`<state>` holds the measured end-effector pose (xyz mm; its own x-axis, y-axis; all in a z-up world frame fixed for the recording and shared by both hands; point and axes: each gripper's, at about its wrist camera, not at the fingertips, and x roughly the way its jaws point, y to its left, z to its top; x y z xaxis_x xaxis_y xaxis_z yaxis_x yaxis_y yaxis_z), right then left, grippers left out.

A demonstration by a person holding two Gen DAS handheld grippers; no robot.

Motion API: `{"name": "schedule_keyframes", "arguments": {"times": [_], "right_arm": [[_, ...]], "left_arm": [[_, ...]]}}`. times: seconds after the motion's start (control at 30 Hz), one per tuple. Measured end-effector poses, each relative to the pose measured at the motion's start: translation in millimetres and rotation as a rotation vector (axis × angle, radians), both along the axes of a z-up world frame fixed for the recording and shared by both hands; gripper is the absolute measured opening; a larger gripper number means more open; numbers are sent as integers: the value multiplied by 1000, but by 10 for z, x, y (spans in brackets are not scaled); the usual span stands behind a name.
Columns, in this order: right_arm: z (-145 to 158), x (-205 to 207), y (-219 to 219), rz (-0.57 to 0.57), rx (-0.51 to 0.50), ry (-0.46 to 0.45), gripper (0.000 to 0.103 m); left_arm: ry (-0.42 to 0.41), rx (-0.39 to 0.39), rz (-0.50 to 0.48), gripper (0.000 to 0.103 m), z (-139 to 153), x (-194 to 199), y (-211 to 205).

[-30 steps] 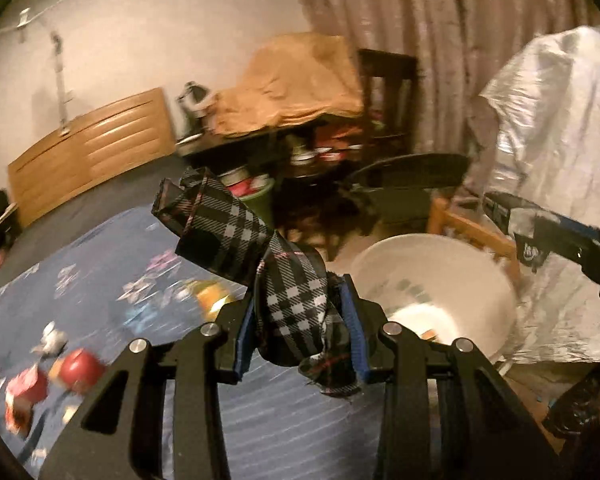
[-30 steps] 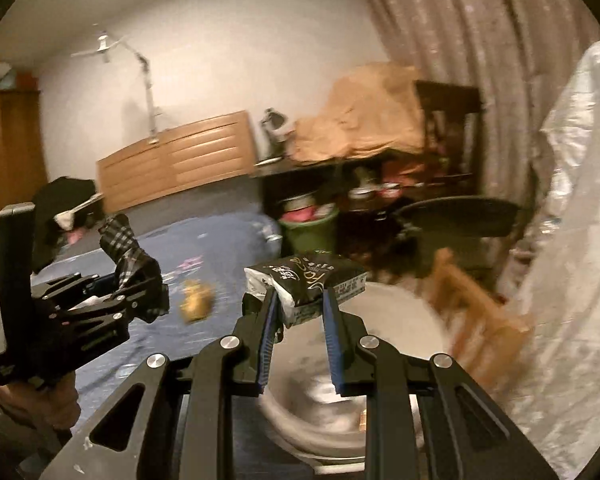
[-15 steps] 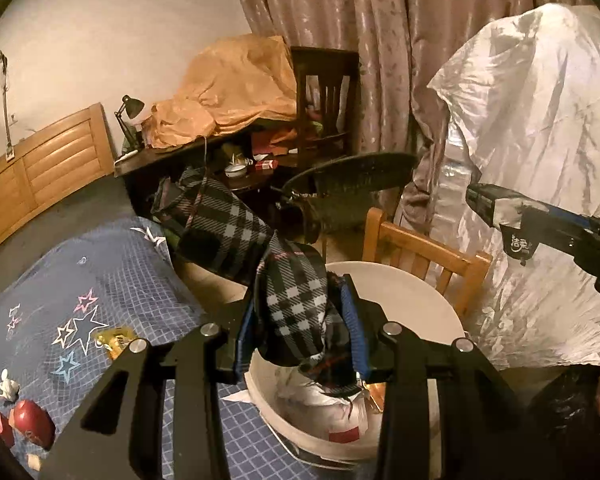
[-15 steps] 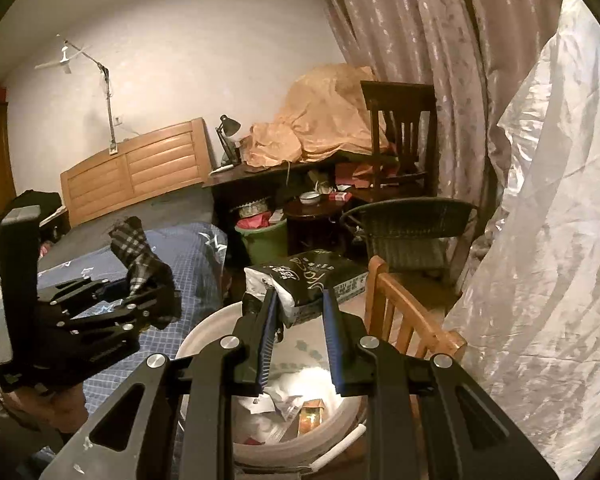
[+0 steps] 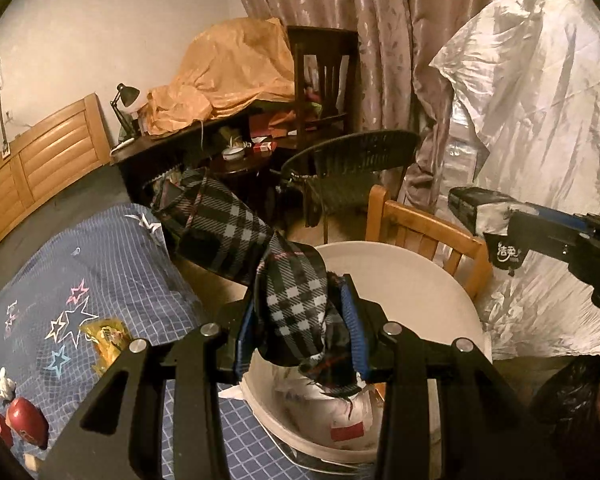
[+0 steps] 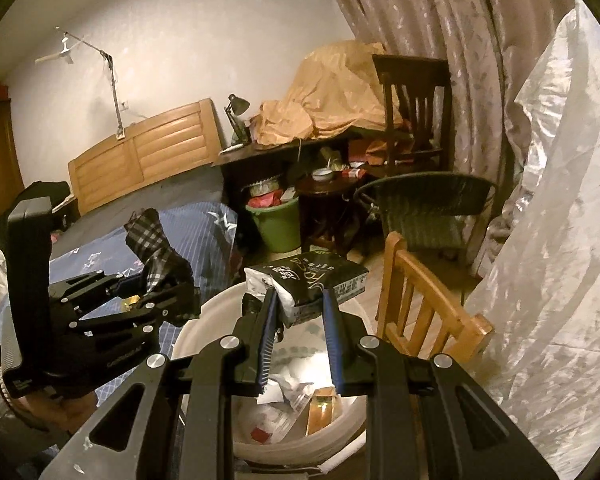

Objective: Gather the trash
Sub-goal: 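Open both tools to drop the packet and umbrella into the bucket, then move both tools back over the bed toward the remaining trash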

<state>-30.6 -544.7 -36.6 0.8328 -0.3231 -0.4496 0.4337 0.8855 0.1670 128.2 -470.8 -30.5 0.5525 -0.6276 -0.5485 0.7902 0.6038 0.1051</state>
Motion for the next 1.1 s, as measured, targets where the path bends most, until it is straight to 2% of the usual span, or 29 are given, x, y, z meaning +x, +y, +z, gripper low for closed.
{"name": "schedule_keyframes", "arguments": {"times": [0.5,0.8,0.83,0.87,0.9,0.97,1.1], "right_arm": [[-115,183,-44,27,51,14,24],[-126,323,-76,50,55,14,27],[-122,330,-75,47,55,8,33],[-119,344,-91,36,56,7,44],[-117,359,-110,34,59,5,48],[-119,365,-113,28,56,-2,49],[-136,334,-106,17,55,-4,49]], "left_arm": [[69,31,3,37,-195,177,-65],[78,32,-1,37,-228,225,-109],[79,30,-4,39,-230,240,-120],[79,34,-1,43,-236,256,-139],[82,41,9,62,-250,272,-155],[107,42,33,79,-266,334,-154],[134,10,52,79,-240,406,-65]]}}
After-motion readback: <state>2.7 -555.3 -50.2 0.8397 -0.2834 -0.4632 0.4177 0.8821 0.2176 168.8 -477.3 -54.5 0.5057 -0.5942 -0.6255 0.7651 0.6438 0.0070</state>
